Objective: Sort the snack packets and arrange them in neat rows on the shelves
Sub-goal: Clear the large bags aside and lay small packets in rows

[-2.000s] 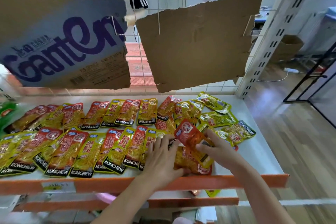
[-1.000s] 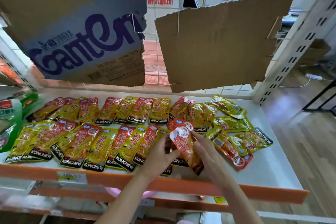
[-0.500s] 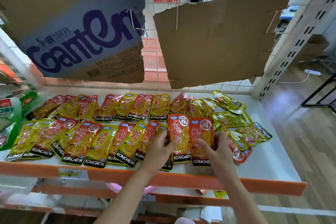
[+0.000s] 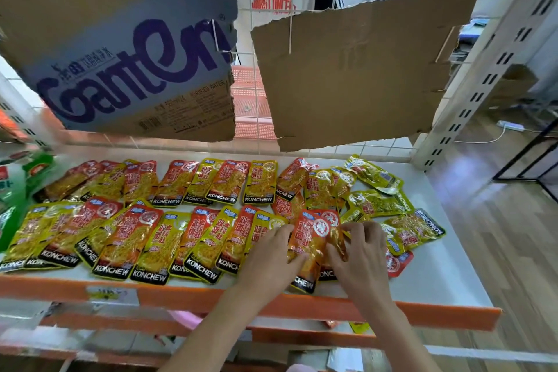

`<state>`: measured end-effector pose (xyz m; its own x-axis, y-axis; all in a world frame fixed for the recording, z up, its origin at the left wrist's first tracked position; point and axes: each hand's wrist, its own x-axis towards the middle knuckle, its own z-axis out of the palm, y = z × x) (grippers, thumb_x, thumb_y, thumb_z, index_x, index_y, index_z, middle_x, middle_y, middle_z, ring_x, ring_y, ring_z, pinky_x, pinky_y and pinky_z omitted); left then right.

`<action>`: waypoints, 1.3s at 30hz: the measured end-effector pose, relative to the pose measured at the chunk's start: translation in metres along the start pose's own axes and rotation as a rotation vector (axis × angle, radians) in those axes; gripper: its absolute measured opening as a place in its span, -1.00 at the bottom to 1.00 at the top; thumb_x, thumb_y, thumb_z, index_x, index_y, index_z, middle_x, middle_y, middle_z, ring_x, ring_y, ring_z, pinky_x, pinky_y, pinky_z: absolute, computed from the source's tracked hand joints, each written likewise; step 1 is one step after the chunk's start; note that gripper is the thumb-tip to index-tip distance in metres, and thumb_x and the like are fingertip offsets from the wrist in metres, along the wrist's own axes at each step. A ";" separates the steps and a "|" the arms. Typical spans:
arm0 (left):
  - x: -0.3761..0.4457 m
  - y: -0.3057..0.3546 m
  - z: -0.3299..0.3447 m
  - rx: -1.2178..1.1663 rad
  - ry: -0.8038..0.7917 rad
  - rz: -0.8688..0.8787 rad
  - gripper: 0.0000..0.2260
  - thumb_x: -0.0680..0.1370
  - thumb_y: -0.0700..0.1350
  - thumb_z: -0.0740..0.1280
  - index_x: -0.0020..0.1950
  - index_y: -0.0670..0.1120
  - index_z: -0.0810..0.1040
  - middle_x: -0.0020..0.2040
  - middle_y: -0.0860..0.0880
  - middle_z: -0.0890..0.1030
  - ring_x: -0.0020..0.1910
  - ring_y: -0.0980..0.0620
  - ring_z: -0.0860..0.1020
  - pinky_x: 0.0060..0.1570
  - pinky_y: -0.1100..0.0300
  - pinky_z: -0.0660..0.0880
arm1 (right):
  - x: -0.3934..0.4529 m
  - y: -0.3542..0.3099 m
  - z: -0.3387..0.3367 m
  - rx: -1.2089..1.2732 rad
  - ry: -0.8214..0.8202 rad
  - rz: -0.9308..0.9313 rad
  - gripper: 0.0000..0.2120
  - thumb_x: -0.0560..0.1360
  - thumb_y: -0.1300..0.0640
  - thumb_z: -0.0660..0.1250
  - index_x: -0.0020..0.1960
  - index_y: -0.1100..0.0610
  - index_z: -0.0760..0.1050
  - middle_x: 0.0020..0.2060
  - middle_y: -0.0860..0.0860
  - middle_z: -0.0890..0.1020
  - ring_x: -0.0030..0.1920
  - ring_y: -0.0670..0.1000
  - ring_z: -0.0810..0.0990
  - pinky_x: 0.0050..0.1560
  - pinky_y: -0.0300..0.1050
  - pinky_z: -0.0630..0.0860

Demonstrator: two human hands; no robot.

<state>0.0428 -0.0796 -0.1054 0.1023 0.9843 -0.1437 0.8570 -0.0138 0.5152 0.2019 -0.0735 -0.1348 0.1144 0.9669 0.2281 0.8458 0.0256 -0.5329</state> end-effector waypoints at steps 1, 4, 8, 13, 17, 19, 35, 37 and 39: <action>0.003 0.001 -0.005 0.092 0.029 0.012 -0.52 0.54 0.18 0.22 0.39 -0.03 0.34 0.22 -0.01 0.42 0.18 0.03 0.42 0.12 0.17 0.38 | 0.006 0.000 -0.004 -0.010 -0.004 -0.004 -0.65 0.34 0.14 0.50 0.05 0.24 0.50 0.00 0.17 0.44 0.06 0.20 0.41 0.05 0.06 0.41; 0.016 0.004 -0.021 0.209 0.113 0.056 -0.68 0.55 0.20 0.19 0.07 -0.02 0.51 0.08 0.00 0.43 0.03 0.05 0.47 -0.07 0.19 0.41 | 0.029 -0.005 -0.014 0.002 -0.085 -0.034 -0.72 0.46 0.10 0.39 0.12 0.20 0.50 0.07 0.11 0.42 0.16 0.12 0.33 0.16 -0.03 0.31; 0.058 -0.004 -0.032 0.144 0.182 0.101 -0.84 0.56 0.04 0.26 -0.03 -0.03 0.50 -0.04 0.01 0.45 -0.02 0.04 0.46 -0.11 0.21 0.37 | 0.066 -0.013 -0.015 -0.003 -0.179 -0.058 -0.73 0.55 0.07 0.26 0.19 0.16 0.46 0.13 0.08 0.42 0.22 0.09 0.33 0.19 -0.06 0.29; 0.117 -0.006 -0.034 0.156 0.221 0.116 -0.71 0.55 -0.03 0.26 0.20 -0.17 0.47 0.18 -0.14 0.49 0.23 -0.11 0.39 0.18 0.06 0.36 | 0.105 -0.022 -0.004 -0.040 -0.255 0.022 -0.60 0.55 -0.02 0.25 0.24 0.25 0.40 0.18 0.16 0.43 0.24 0.18 0.40 0.12 -0.03 0.37; 0.146 0.001 -0.030 0.322 0.148 -0.003 -0.45 0.54 0.15 0.23 0.37 -0.22 0.33 0.32 -0.20 0.43 0.32 -0.19 0.35 0.24 0.00 0.31 | 0.117 -0.023 0.007 -0.241 -0.396 0.118 -0.24 0.46 -0.24 0.28 0.41 0.25 0.18 0.35 0.22 0.29 0.36 0.21 0.30 0.22 0.05 0.39; 0.153 0.005 -0.026 0.367 0.100 -0.043 -0.37 0.50 0.20 0.27 0.36 -0.24 0.31 0.32 -0.23 0.40 0.33 -0.21 0.32 0.25 -0.02 0.29 | 0.120 -0.022 0.012 -0.223 -0.403 0.144 -0.22 0.45 -0.19 0.33 0.43 0.25 0.13 0.37 0.21 0.26 0.37 0.20 0.29 0.22 0.06 0.39; 0.141 0.014 -0.033 -0.585 0.245 0.088 -0.90 0.57 -0.13 0.28 -0.12 -0.08 0.41 -0.18 0.01 0.50 -0.13 0.01 0.47 -0.27 0.24 0.31 | 0.104 0.023 -0.003 1.107 -0.124 0.493 -0.67 0.48 0.12 0.37 0.21 0.09 0.42 0.00 0.11 0.65 -0.06 0.13 0.65 -0.06 0.06 0.59; 0.133 0.014 -0.034 -0.735 0.194 0.043 -0.89 0.60 -0.12 0.23 -0.13 -0.03 0.41 -0.13 -0.03 0.53 -0.08 -0.01 0.49 -0.15 0.17 0.40 | 0.106 0.022 -0.014 1.305 -0.149 0.518 -0.74 0.49 0.21 0.34 0.16 0.12 0.43 -0.04 0.13 0.65 -0.13 0.10 0.66 -0.15 0.05 0.60; 0.126 0.013 -0.033 -0.900 0.139 0.022 -0.89 0.61 -0.11 0.19 -0.11 -0.01 0.42 -0.06 -0.10 0.56 -0.01 -0.08 0.52 0.03 0.01 0.47 | 0.105 0.016 -0.022 1.393 -0.188 0.473 -0.77 0.48 0.27 0.31 0.13 0.15 0.43 -0.06 0.12 0.65 -0.16 0.06 0.66 -0.18 0.01 0.60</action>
<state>0.0499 0.0496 -0.0893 0.0021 0.9986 -0.0526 0.1317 0.0519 0.9899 0.2389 0.0228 -0.1011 0.0702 0.9699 -0.2332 -0.4305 -0.1814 -0.8842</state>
